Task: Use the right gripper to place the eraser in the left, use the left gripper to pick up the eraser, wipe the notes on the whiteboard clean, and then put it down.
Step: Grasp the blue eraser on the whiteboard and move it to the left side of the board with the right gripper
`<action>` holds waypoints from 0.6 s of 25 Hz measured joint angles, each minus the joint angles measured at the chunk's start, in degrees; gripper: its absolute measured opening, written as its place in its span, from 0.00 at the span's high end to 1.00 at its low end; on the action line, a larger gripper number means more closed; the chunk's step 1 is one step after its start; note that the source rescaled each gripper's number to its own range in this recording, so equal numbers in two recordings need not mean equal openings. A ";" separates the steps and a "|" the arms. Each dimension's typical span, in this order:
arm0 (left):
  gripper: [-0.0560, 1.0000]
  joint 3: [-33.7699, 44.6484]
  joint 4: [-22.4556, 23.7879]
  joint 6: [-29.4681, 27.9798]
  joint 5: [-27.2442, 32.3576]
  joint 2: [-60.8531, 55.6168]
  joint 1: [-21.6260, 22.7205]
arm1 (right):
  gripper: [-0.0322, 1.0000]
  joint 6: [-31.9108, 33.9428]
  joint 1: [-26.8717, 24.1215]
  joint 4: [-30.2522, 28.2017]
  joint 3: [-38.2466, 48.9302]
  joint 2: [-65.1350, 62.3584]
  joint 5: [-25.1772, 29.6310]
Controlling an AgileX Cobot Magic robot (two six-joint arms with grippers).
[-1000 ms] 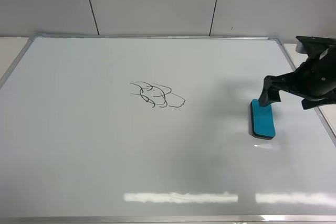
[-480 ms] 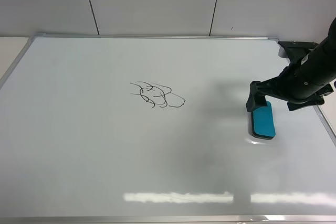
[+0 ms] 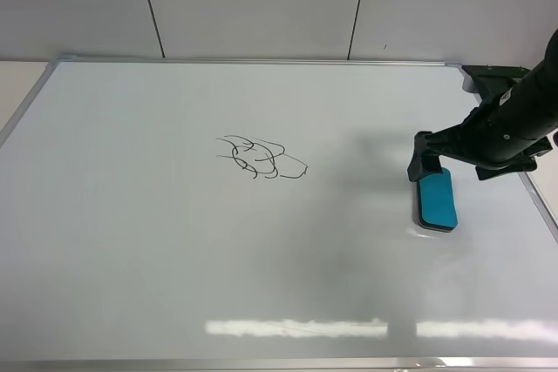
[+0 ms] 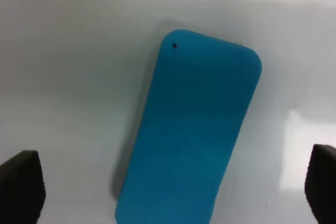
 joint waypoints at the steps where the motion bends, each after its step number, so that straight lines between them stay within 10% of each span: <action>1: 0.00 0.00 0.00 0.00 0.00 0.00 0.00 | 0.00 0.00 0.00 0.00 0.00 0.07 -0.14; 10: 0.00 0.00 0.00 0.00 0.00 0.00 0.00 | 0.03 0.19 0.00 0.00 0.00 0.07 -0.56; 12: 0.00 0.00 0.00 0.00 0.00 0.00 0.00 | 0.19 0.56 0.00 0.00 0.00 0.07 -0.56; 15: 0.00 0.00 0.00 0.00 0.00 0.00 0.00 | 0.71 1.06 0.00 0.00 0.00 0.07 -0.51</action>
